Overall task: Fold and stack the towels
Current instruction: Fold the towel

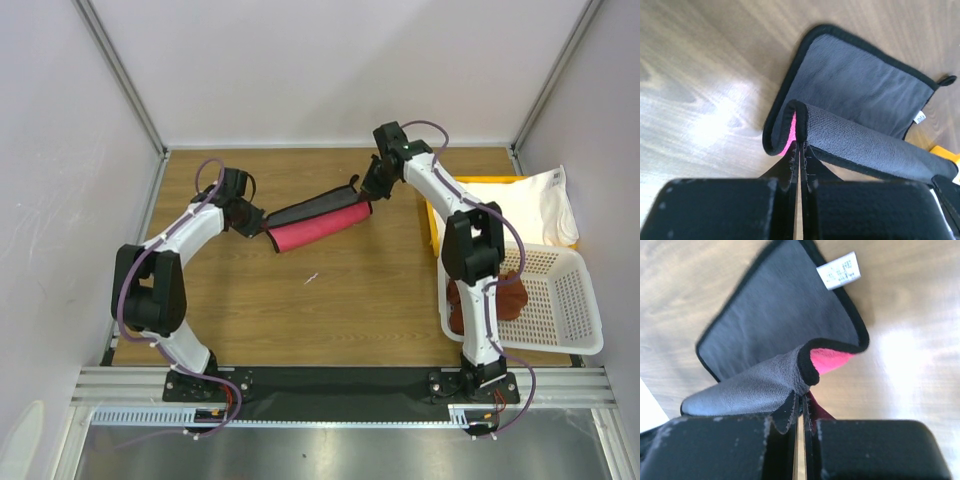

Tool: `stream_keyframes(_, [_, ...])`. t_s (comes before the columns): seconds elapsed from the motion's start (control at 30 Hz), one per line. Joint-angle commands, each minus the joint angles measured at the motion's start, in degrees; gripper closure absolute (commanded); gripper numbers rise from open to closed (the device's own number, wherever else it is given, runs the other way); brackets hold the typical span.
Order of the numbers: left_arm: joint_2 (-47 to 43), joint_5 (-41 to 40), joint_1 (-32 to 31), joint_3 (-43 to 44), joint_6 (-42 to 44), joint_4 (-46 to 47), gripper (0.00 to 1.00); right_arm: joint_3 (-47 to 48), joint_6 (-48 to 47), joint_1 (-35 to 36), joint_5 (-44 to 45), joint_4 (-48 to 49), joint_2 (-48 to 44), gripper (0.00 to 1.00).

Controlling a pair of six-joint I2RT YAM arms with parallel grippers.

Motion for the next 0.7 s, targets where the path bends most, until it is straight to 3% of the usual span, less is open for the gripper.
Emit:
stream_keyframes(0.0, [2.2,-5.7,1.5,2.6,0.7,-1.2,1.00,6.6,-2.9,-2.5,4.8,-0.7,4.4,1.00])
stream_keyframes(0.2, [5.2,-3.1,1.5,2.2,-0.1,-0.9,1.00,12.4,-2.9,-3.0,4.9,-2.4,10.2,1.00])
stream_keyframes(0.67, [9.7,-4.4,3.0,5.8,-0.7,0.3,1.00,14.1,-3.0,-3.9,1.9,7.1,14.3,0.99])
